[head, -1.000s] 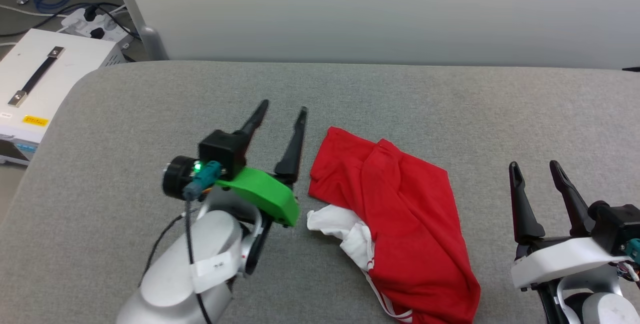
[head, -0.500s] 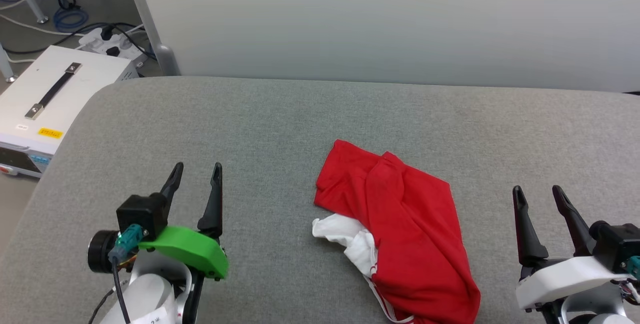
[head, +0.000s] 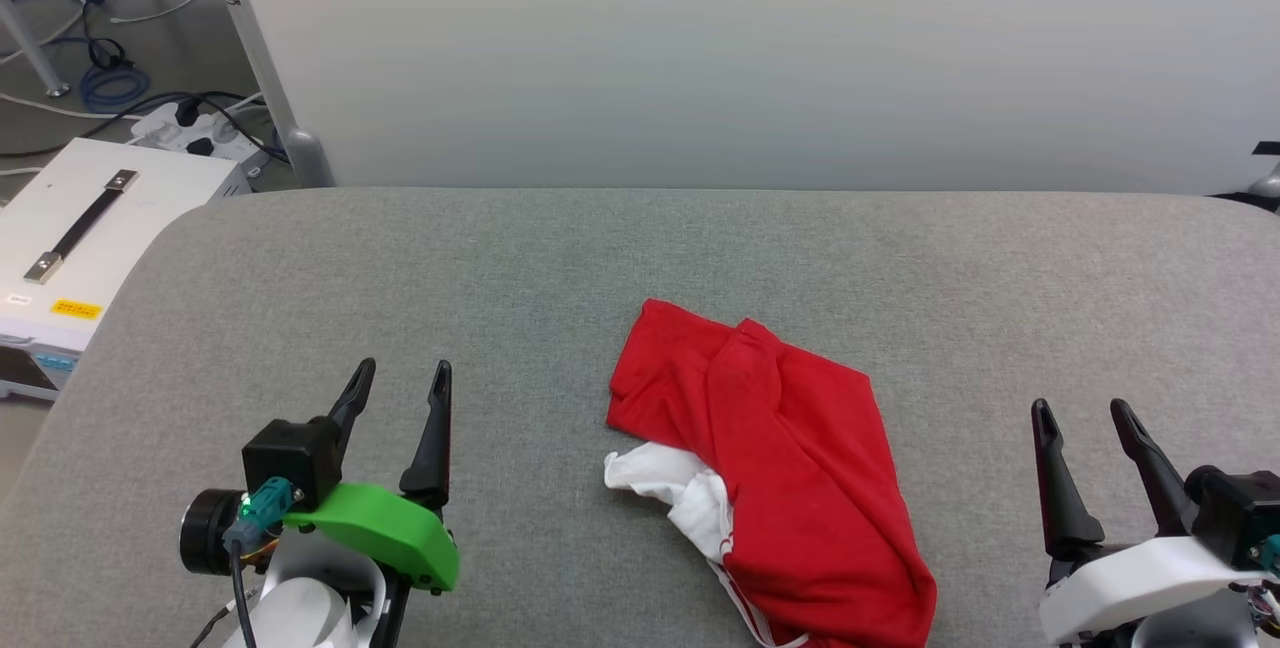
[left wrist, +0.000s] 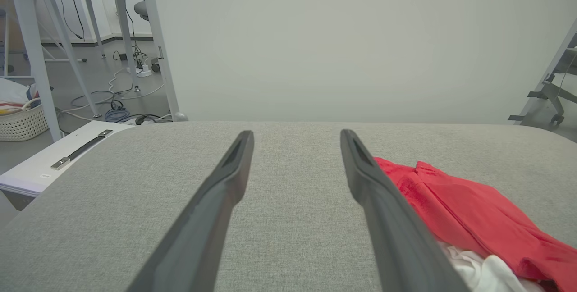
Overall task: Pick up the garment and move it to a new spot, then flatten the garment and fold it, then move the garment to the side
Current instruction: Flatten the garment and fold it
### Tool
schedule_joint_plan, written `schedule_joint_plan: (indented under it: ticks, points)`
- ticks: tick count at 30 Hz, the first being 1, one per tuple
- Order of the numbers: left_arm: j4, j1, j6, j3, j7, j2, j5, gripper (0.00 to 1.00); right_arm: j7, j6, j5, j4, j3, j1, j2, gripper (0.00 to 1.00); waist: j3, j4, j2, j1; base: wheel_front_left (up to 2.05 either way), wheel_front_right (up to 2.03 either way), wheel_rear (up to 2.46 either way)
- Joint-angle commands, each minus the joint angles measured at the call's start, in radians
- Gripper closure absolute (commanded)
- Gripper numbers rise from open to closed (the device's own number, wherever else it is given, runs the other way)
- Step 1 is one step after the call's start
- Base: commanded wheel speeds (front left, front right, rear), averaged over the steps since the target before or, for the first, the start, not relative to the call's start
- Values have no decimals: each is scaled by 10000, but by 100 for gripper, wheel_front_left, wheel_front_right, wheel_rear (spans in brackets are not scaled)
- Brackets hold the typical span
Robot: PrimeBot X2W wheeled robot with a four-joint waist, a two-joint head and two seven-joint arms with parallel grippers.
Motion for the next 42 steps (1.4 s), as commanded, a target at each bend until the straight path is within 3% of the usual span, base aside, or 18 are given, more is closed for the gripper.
schedule_joint_plan:
  ticks: [1,8,12,15,16,17,24,28,41,42]
  points:
    - [-45,147,41,-11,8,62,49,0,62,-7,-6,-67,-35,108,-12,0,28,-31,0,0,0,0,0]
    - [-76,74,63,10,9,72,-10,0,362,-7,-52,-34,-72,-1,-12,0,226,-95,0,0,0,0,0]
    - [-70,-39,48,55,-3,52,-48,0,1086,-7,133,214,1,-193,-12,0,448,45,0,0,0,0,0]
    - [-113,-195,69,134,-36,9,-18,0,2128,-7,423,470,240,-617,-29,0,703,223,0,0,0,0,0]
    - [-118,-395,24,148,-67,-96,32,0,3312,-7,1013,772,620,-1188,-279,0,917,519,0,0,0,0,0]
    - [-112,-482,1,140,-77,-144,66,0,3766,-7,1257,895,851,-1421,-491,0,1007,656,0,0,0,0,0]
    - [31,-934,-191,160,-134,-626,257,0,6059,-7,2756,1511,2363,-2942,-1750,0,1463,1594,0,0,0,0,0]
    - [123,-1069,-331,227,-147,-895,424,0,7092,-7,3189,1944,3096,-3781,-2057,0,1676,2022,0,0,0,0,0]
    - [392,-1158,-1007,741,-151,-1795,1137,0,8163,-7,3513,4302,4237,-5435,-2272,0,2066,2796,0,0,0,0,0]
    - [424,-1133,-1054,803,-151,-1839,1187,0,8153,-7,3571,4376,4282,-5468,-2264,52,2066,2793,0,0,0,0,0]
